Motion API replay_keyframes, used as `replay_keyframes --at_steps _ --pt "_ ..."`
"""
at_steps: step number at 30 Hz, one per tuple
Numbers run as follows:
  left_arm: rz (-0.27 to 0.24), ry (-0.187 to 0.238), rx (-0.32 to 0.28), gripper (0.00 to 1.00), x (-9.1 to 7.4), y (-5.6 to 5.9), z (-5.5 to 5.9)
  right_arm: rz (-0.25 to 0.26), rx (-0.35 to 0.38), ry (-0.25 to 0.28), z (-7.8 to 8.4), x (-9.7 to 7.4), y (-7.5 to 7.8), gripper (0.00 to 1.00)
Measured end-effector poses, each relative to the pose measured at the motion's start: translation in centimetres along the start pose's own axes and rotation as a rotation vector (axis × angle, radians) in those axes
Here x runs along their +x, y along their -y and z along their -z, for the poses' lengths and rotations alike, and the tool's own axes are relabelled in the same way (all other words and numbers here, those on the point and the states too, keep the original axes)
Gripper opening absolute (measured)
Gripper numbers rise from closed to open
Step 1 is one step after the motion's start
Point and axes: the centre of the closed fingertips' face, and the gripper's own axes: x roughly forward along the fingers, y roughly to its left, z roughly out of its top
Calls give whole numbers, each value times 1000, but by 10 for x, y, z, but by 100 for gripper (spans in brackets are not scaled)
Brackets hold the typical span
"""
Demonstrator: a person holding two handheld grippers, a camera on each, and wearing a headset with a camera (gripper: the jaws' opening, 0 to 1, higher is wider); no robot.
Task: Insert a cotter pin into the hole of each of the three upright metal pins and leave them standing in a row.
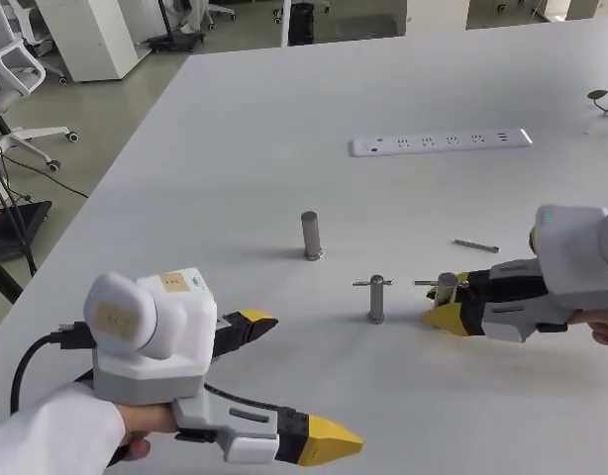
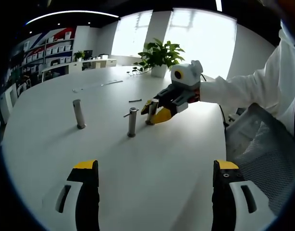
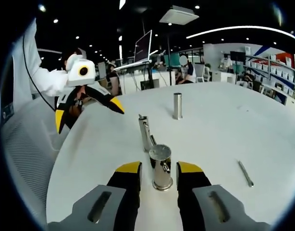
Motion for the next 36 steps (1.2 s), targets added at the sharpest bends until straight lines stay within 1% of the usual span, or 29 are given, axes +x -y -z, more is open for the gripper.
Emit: replay_keyframes --at_steps 1,3,4,5,8,9,11,13,14,15,16,17,18,19,20,21,22,23,24,26,28,30,31,33,35,36 --pt "0 0 1 99 0 0 0 2 -2 -2 0 -1 0 28" --pt "-1 1 4 99 -1 -1 -1 2 6 1 -3 -7 -1 28" --pt "-1 3 6 99 -2 -1 -2 11 15 1 -4 -9 -1 29" --pt "-2 6 9 99 -2 -2 -3 18 8 9 -9 -14 -2 31" --pt "-4 22 11 99 -5 -7 -11 19 29 42 -23 -25 -7 44" --pt "-7 25 13 99 -6 -9 -13 20 40 65 -28 -31 -9 47" --pt "-25 34 24 99 -7 -19 -19 23 42 88 -35 -38 -12 49" --pt "-38 51 21 99 -8 -28 -26 28 57 104 -39 -46 -16 51" --pt "-46 63 17 99 -9 -32 -29 29 65 109 -40 -48 -18 54" --pt "-76 87 19 99 -9 -41 -36 27 80 113 -40 -51 -20 58" --pt "-87 81 40 99 -9 -45 -37 31 92 115 -40 -54 -22 61" --pt "-104 87 61 99 -8 -53 -42 36 91 117 -40 -56 -24 64" --pt "-111 95 50 99 -7 -58 -45 39 94 116 -40 -59 -27 66" --pt "-125 128 14 98 -6 -67 -52 41 98 116 -40 -61 -29 67" --pt "-140 151 2 95 -6 -73 -57 44 105 116 -39 -64 -32 68" --pt "-165 165 9 94 -5 -83 -61 46 107 116 -39 -66 -35 70" --pt "-187 164 16 92 -4 -91 -62 52 112 115 -39 -68 -38 71" --pt "-210 148 34 91 -1 -99 -62 62 113 111 -38 -70 -39 71" --pt "-221 144 38 90 2 -105 -63 77 97 104 -39 -73 -41 70" --pt "-228 147 28 88 9 -115 -65 87 98 88 -39 -78 -45 69" --pt "-225 150 10 85 17 -122 -65 100 92 97 -41 -82 -47 71" --pt "-225 146 10 82 23 -126 -64 115 98 115 -45 -86 -48 73" --pt "-229 134 16 80 31 -131 -62 128 106 139 -49 -89 -48 73" --pt "-231 128 16 79 40 -138 -62 141 115 144 -49 -91 -46 73" --pt "-237 123 -4 77 49 -146 -63 153 125 144 -47 -93 -44 76" --pt "-240 120 -3 75 52 -150 -63 156 127 143 -47 -94 -44 77"
